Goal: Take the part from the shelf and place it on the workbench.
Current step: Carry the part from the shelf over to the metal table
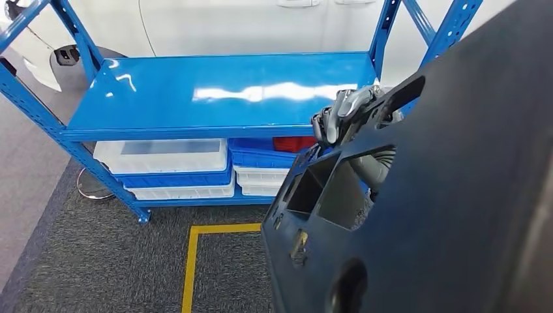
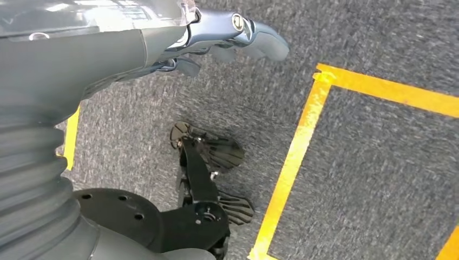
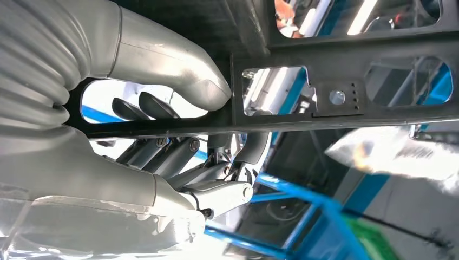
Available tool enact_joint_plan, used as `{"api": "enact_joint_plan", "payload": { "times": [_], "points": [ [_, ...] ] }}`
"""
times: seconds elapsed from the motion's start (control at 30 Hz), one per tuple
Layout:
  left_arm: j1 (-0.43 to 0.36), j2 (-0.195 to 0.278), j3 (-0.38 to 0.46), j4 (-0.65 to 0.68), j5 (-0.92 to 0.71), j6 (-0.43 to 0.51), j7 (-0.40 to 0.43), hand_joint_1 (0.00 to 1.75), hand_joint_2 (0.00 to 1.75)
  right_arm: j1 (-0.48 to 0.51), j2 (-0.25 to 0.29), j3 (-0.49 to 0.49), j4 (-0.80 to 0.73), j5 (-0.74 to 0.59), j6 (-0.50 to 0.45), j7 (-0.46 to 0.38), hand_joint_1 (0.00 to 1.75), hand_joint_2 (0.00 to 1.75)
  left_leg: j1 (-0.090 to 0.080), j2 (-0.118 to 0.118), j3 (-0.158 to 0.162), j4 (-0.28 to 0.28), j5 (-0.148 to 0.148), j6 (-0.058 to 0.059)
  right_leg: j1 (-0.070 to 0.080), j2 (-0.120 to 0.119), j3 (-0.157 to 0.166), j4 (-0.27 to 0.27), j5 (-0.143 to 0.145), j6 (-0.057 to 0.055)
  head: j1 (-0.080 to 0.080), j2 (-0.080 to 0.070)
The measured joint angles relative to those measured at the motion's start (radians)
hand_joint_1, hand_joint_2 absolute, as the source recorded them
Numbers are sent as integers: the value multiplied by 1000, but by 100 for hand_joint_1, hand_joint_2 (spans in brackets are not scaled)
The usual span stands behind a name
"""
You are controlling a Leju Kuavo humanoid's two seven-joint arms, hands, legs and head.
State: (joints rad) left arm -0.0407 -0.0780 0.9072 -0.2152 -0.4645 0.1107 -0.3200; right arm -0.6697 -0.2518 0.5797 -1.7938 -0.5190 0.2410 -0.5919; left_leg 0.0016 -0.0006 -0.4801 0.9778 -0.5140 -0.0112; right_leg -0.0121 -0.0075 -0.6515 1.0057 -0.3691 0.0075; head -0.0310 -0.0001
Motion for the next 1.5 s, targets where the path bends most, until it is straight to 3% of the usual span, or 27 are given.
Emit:
{"api": "enact_joint_plan", "payload": {
  "times": [0.07, 0.1, 0.2, 0.23, 0.27, 0.3, 0.37, 0.43, 0.53, 0.6, 0.7, 0.73, 0.77, 0.8, 0.83, 0.9, 0.97, 1.07, 1.1, 1.17, 1.23, 1.27, 1.3, 1.33, 1.4, 1.43, 1.5],
  "points": [
    [1, 0, 6, 0, 5, -6, -2, 0, 175, 7, -6, 7, -9, 28, -4, -30, 175, 175, 2, 4, -6, -6, 16, 16, -2, 1, -8, 12, -9, 11, -2, 0],
    [1, 0, 10, 0, 7, -11, -5, 0, 175, 15, -11, 10, -14, 46, -5, -45, 175, 175, 4, 6, -11, -9, 25, 23, -2, 2, -24, 46, -35, 15, -2, 0],
    [0, 1, 16, 0, 6, -27, -18, 0, 175, 40, -21, 25, -27, 91, -8, -66, 175, 175, -1, 10, -35, -8, 45, 36, -2, 5, -105, 253, -153, 21, -2, 0],
    [0, 1, 16, 0, 4, -34, -22, 0, 175, 47, -24, 30, -30, 99, -9, -67, 175, 175, -3, 10, -42, -6, 49, 37, -2, 5, -117, 297, -169, 21, -2, 0],
    [0, 1, 16, 0, 1, -41, -25, 0, 175, 52, -28, 34, -32, 105, -9, -68, 175, 175, -5, 11, -48, -3, 52, 37, -2, 4, -107, 299, -165, 20, -2, 0],
    [-1, 2, 16, 0, -2, -49, -28, 0, 175, 55, -34, 38, -34, 110, -9, -70, 175, 175, -6, 12, -52, 1, 53, 37, -1, 4, -75, 256, -144, 16, -2, 0],
    [-3, 2, 16, 0, -9, -61, -33, 0, 175, 57, -44, 44, -36, 118, -9, -76, 175, 175, -10, 13, -57, 9, 52, 34, 5, -5, 17, 110, -94, 3, -2, 0],
    [-6, 2, 16, 0, -11, -66, -36, 0, 175, 59, -51, 46, -38, 125, -9, -84, 175, 175, -14, 17, -63, 18, 50, 27, 13, -13, 63, 21, -76, -10, -3, 0],
    [-9, 5, 16, 0, -16, -74, -50, 0, 175, 90, -55, 45, -49, 177, 3, -97, 175, 175, -15, 26, -67, 22, 47, 15, 11, -5, 62, 5, -72, -22, -3, 0],
    [-9, 8, 16, 0, -23, -82, -64, 0, 175, 137, -47, 34, -67, 250, 35, -100, 175, 175, -14, 19, -79, 55, 17, 1, 3, 0, 65, -5, -66, -31, -3, 0],
    [-9, 9, 16, 0, -28, -85, -72, 0, 175, 200, -17, 22, -93, 330, 75, -102, 175, 175, -3, 10, -157, 239, -79, -19, 1, 12, 62, -8, -61, -36, -4, 0],
    [-9, 10, 16, 0, -28, -85, -72, 0, 175, 214, -9, 21, -97, 341, 77, -103, 175, 175, 1, 10, -179, 292, -95, -24, 1, 18, 61, -7, -60, -35, -4, 0],
    [-9, 10, 16, 0, -29, -85, -72, 0, 175, 222, -2, 20, -100, 348, 77, -103, 175, 175, 5, 9, -187, 312, -92, -28, 0, 26, 60, -5, -59, -34, -4, 0],
    [-10, 10, 16, 0, -29, -84, -71, 0, 175, 227, 4, 20, -102, 351, 74, -103, 175, 175, 9, 9, -175, 290, -69, -30, -1, 33, 59, -3, -59, -33, -4, 0],
    [-11, 11, 16, 0, -29, -84, -70, 0, 175, 228, 10, 20, -104, 352, 69, -103, 175, 175, 13, 5, -146, 231, -31, -32, -3, 42, 59, -1, -58, -31, -4, 0],
    [-12, 13, 16, 0, -29, -77, -70, 0, 175, 228, 18, 20, -110, 352, 61, -103, 175, 175, 20, -25, -81, 93, 25, -32, -4, 60, 56, 4, -58, -22, -4, 0],
    [-14, 14, 17, 0, -31, -52, -71, 0, 175, 233, 22, 20, -114, 348, 57, -103, 175, 175, 21, -47, -52, 29, 34, -25, -4, 74, 47, 7, -52, -9, -3, 0],
    [-15, 12, 19, 0, -35, 2, -77, 0, 175, 255, 23, 18, -118, 336, 54, -104, 175, 175, 21, -28, -53, 19, 39, -4, -4, 81, 34, 12, -50, 11, -2, 0],
    [-15, 11, 20, 0, -38, 16, -79, 0, 175, 262, 22, 16, -120, 331, 55, -105, 175, 175, 22, -19, -55, 14, 44, 4, -3, 69, 24, 31, -66, 14, 1, 0],
    [-13, 10, 21, 0, -46, 41, -82, 0, 175, 277, 20, 8, -123, 325, 63, -105, 175, 175, 20, 1, -59, 10, 51, 16, -3, 36, -22, 135, -130, 19, 6, 0],
    [-10, 10, 22, 0, -50, 61, -83, 0, 175, 301, 19, -4, -128, 325, 76, -105, 175, 175, 15, 21, -65, 12, 53, 19, -3, 22, -75, 264, -188, 23, 8, 0],
    [-10, 9, 23, 0, -50, 68, -84, 0, 175, 318, 19, -11, -132, 329, 81, -105, 175, 175, 14, 30, -67, 13, 53, 19, -4, 19, -83, 292, -193, 24, 8, 0],
    [-10, 7, 23, 0, -51, 73, -86, 0, 175, 337, 19, -19, -139, 336, 86, -105, 175, 175, 13, 39, -68, 15, 53, 19, -4, 16, -70, 278, -179, 24, 8, 0],
    [-10, 5, 23, 0, -53, 75, -88, 0, 175, 355, 19, -27, -149, 346, 88, -105, 175, 175, 12, 48, -69, 18, 52, 18, -3, 8, -37, 225, -152, 22, 9, 0],
    [-10, 1, 24, 0, -56, 71, -91, 0, 175, 388, 19, -38, -171, 371, 86, -105, 175, 175, 8, 61, -69, 25, 47, 11, 2, -33, 42, 87, -107, 13, 10, 0],
    [-10, 0, 24, 0, -57, 64, -93, 0, 175, 404, 20, -41, -182, 383, 83, -105, 175, 175, 5, 67, -70, 28, 45, 7, 5, -48, 65, 42, -97, 6, 10, 0],
    [-9, -1, 25, 0, -59, 47, -95, 0, 175, 438, 22, -44, -202, 408, 78, -105, 175, 175, 1, 81, -69, 30, 43, -4, 11, -49, 72, 19, -96, -9, 11, 0]
  ]
}}
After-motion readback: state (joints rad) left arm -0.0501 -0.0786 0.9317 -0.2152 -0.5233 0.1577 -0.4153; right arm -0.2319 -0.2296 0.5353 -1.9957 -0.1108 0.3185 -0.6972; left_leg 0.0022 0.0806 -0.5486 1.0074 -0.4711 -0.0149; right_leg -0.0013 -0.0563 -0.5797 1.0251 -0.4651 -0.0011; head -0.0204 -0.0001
